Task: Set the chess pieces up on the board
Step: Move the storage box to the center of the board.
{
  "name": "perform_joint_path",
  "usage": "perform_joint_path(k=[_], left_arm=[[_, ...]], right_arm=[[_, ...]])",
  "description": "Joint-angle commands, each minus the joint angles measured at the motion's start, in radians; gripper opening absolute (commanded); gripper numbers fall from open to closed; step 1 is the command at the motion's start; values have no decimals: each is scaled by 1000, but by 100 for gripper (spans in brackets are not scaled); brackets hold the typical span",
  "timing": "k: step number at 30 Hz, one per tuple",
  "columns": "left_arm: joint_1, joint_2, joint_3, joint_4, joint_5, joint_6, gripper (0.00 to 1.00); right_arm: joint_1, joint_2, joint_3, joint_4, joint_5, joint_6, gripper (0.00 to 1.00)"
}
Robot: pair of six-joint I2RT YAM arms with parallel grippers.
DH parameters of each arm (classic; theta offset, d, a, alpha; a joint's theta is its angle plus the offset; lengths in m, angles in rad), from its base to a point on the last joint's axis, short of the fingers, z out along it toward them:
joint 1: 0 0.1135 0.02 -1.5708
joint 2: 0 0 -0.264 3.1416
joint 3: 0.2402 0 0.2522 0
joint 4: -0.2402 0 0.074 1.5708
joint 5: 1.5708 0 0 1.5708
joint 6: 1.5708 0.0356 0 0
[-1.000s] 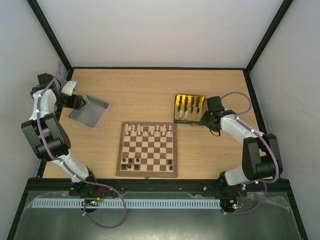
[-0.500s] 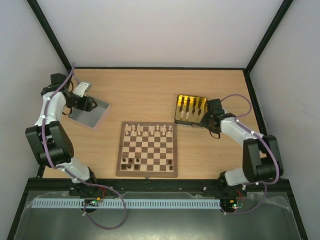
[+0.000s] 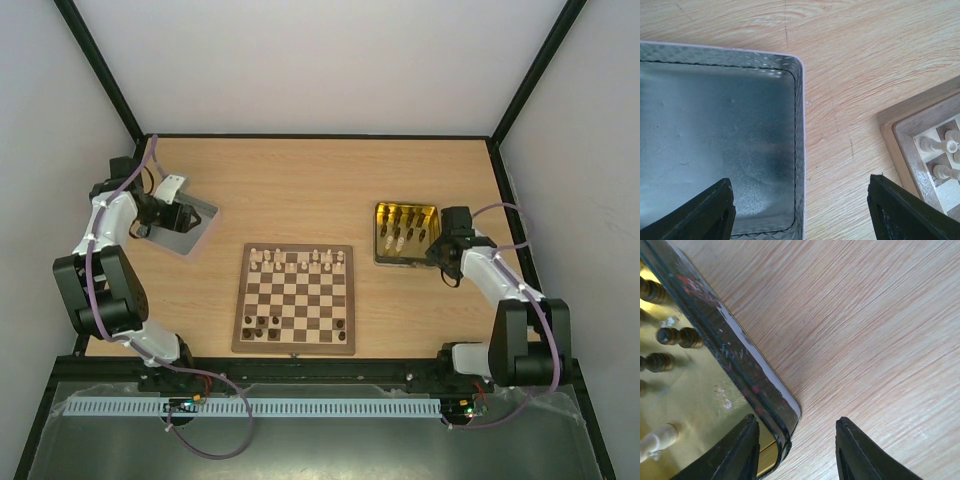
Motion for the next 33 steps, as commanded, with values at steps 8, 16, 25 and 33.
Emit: perform_joint_path(k=[8, 16, 25, 33], left_arm=[[-18, -14, -17, 12, 29, 3, 74], [-55, -17, -24, 54, -1, -34, 74], [-82, -29, -27, 66, 3, -65, 76], [-83, -52, -42, 56, 9, -53, 77]], right_arm=[[37, -142, 141, -83, 7, -10, 70], [108, 182, 392, 0, -11, -51, 73], [120, 496, 708, -48, 25, -123, 82], [120, 687, 985, -141, 43, -227, 82]])
